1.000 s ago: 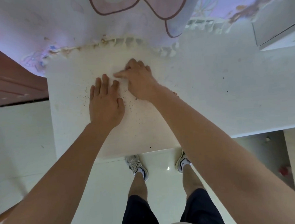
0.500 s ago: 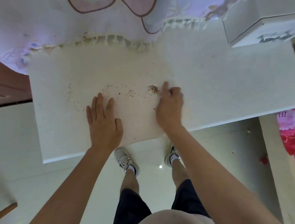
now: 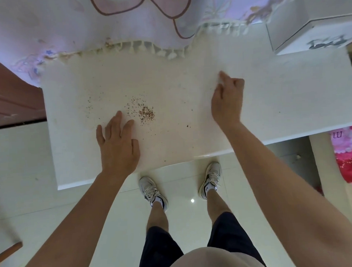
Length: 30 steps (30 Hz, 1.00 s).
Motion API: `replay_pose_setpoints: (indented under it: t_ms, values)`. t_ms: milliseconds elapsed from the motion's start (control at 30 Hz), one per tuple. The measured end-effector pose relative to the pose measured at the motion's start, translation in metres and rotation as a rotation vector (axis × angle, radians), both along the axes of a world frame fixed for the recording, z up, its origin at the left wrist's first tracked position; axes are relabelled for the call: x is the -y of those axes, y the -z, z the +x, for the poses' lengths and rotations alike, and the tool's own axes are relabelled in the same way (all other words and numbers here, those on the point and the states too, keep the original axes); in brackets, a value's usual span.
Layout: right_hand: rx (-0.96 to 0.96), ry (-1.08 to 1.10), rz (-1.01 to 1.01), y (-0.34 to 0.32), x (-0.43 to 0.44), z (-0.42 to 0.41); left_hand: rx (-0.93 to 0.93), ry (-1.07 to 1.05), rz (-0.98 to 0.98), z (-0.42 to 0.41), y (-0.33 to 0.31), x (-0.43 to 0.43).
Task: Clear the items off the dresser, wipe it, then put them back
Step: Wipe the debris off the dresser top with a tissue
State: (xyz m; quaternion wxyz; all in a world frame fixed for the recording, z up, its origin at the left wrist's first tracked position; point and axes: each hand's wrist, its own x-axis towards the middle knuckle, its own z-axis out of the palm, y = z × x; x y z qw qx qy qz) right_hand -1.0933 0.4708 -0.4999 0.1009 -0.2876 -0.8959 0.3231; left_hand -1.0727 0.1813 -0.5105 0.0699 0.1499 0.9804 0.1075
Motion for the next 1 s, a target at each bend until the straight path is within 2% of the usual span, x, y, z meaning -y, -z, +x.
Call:
replay_pose_setpoints:
  t_ms: [100,167,367,467,567,667,767,833,900,1000]
  values:
    - [0.273,0.138,0.151,0.017,-0.003,-0.010,-0.018,-0.048,0.016,-0.005,0.002,0.008]
    - [0.319,0.083,0.252,0.024,0.030,-0.022,-0.018,-0.089,0.021,-0.007,0.003,0.019]
    - [0.237,-0.559,0.294,0.019,0.167,-0.046,0.015,-0.248,0.009,-0.015,0.004,0.064]
    - [0.222,-0.728,0.096,0.010,0.192,-0.046,0.031,-0.262,-0.021,-0.014,0.003,0.080]
    - [0.055,-0.596,-0.028,0.005,0.167,-0.028,0.065,-0.267,-0.059,-0.010,0.004,0.089]
    - [-0.015,-0.279,0.014,0.010,0.106,0.006,0.094,-0.190,-0.088,-0.001,0.007,0.087]
    - [0.081,0.073,0.146,0.019,0.044,0.050,0.107,-0.125,-0.075,0.009,0.013,0.084]
    - [0.191,0.227,0.205,0.023,0.024,0.075,0.098,-0.111,-0.081,0.015,0.017,0.085]
    - [0.264,0.240,0.255,0.026,0.031,0.089,0.088,-0.119,-0.085,0.018,0.019,0.087]
    - [0.261,0.114,0.255,0.029,0.084,0.080,0.077,-0.117,-0.097,0.022,0.019,0.092]
